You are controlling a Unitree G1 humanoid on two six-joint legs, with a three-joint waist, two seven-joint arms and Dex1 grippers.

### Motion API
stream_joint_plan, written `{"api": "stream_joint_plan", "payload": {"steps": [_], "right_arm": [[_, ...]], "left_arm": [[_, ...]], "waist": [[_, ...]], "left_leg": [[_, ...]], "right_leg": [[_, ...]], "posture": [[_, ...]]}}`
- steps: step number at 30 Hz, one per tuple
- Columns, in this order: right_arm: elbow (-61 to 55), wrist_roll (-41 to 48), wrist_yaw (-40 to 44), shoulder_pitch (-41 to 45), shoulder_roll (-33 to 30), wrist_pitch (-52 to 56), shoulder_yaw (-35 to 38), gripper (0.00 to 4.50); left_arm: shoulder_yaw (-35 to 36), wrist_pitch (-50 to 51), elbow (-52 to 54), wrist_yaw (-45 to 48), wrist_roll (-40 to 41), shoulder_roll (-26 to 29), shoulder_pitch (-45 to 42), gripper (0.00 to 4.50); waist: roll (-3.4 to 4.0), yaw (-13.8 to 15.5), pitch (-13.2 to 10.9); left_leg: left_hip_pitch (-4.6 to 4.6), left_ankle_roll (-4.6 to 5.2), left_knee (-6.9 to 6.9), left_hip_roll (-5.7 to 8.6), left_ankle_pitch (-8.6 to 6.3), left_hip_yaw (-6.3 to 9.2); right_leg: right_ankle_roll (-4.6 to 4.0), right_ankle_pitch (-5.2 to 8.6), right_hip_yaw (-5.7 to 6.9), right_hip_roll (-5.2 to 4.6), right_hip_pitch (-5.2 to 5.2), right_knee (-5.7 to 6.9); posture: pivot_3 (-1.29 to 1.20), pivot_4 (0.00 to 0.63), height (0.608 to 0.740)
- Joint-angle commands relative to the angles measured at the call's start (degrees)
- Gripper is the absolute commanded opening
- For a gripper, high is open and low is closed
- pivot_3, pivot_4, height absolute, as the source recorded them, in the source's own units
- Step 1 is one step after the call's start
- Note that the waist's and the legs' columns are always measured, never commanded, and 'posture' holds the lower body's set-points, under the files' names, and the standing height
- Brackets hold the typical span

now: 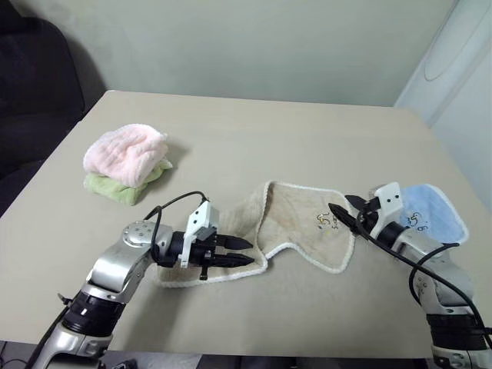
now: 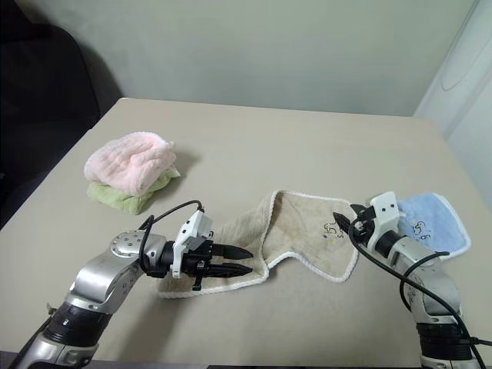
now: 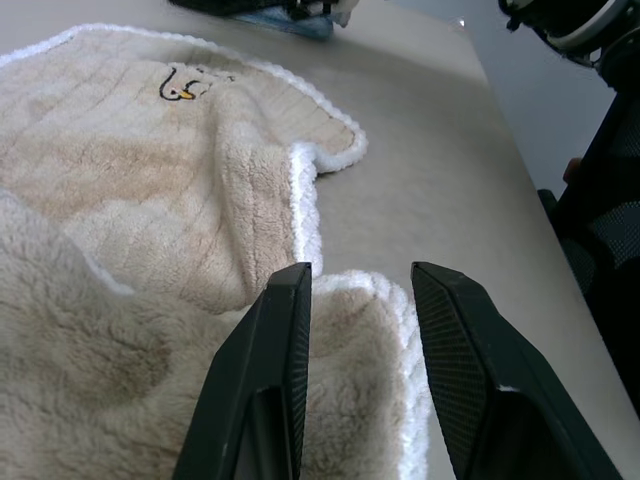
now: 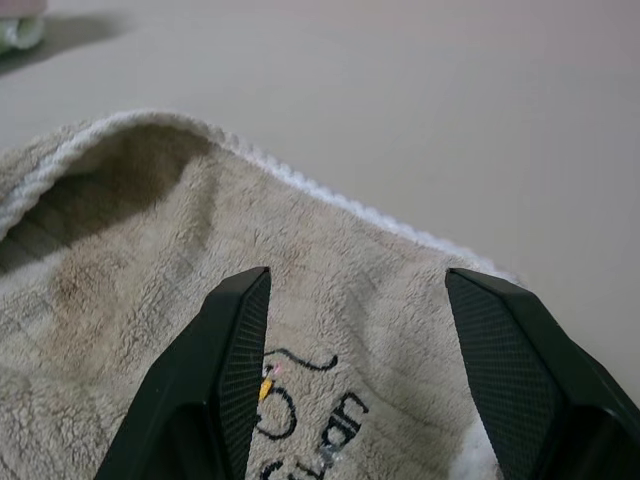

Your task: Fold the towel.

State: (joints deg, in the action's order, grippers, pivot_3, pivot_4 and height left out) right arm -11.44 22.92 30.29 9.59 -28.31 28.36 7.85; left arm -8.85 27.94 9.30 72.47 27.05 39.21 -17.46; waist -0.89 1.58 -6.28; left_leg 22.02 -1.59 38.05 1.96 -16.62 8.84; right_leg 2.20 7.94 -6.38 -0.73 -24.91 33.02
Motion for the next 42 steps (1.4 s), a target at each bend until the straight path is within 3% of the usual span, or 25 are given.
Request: {"api": "stream_joint_plan", "payload": {"steps": [1, 15, 22, 36, 39, 42], "right_arm": [[-2.27, 0.7, -0.53, -0.1, 0.08, -0.23, 1.69, 2.97], [-2.37, -0.03, -0.74, -0.34, 1.22, -0.57, 0.66, 2.97], [-3.02, -0.04, -0.94, -1.02, 2.0, -0.51, 0.52, 2.97], [-3.93, -0.05, -1.84, -1.9, 3.22, -0.17, 0.33, 2.97], [-4.14, -0.05, -2.0, -2.08, 3.34, -0.09, 0.4, 2.97], [-4.35, 0.01, -2.17, -2.18, 3.44, 0.02, 0.39, 2.97]], "left_arm": [[-1.65, -2.05, 0.94, 1.53, -1.5, 0.88, -0.01, 1.73], [-9.43, -12.16, 4.47, -1.09, -14.87, 2.75, 1.33, 1.73], [-8.14, -12.74, 4.83, -1.03, -14.55, 2.38, 0.11, 1.73], [-12.52, -17.04, 0.74, -0.87, -20.78, 2.37, -0.77, 1.73], [-12.59, -16.93, 0.44, -0.52, -20.35, 2.26, -0.75, 1.12], [-12.31, -16.67, 0.28, -0.42, -19.8, 2.15, -0.68, 0.09]], "waist": [[0.0, 0.0, 0.0], [0.01, -0.03, 0.0], [0.01, 0.01, 0.0], [0.02, -0.01, 0.02], [0.03, -0.03, 0.02], [0.03, -0.03, 0.02]], "left_leg": [[0.0, 0.0, 0.0, 0.0, 0.0, 0.0], [0.01, -0.03, -0.02, 0.0, -0.03, 0.01], [0.02, -0.03, -0.03, 0.0, -0.04, 0.01], [0.01, -0.04, -0.03, 0.0, -0.08, 0.01], [0.01, -0.04, -0.04, 0.0, -0.08, 0.01], [0.0, -0.05, -0.04, 0.0, -0.09, 0.02]], "right_leg": [[0.0, 0.0, 0.0, 0.0, 0.0, 0.0], [0.1, 0.08, -0.01, 0.0, -0.04, -0.02], [-0.01, 0.01, -0.01, 0.0, -0.05, -0.02], [-0.02, 0.01, -0.01, -0.02, -0.06, -0.02], [-0.01, 0.01, -0.02, -0.01, -0.06, -0.02], [-0.01, 0.01, -0.01, -0.01, -0.06, -0.02]], "posture": [[0.0, 0.15, 0.74], [0.0, 0.15, 0.74], [0.0, 0.15, 0.74], [0.0, 0.15, 0.74], [0.0, 0.15, 0.74], [0.0, 0.15, 0.74]]}}
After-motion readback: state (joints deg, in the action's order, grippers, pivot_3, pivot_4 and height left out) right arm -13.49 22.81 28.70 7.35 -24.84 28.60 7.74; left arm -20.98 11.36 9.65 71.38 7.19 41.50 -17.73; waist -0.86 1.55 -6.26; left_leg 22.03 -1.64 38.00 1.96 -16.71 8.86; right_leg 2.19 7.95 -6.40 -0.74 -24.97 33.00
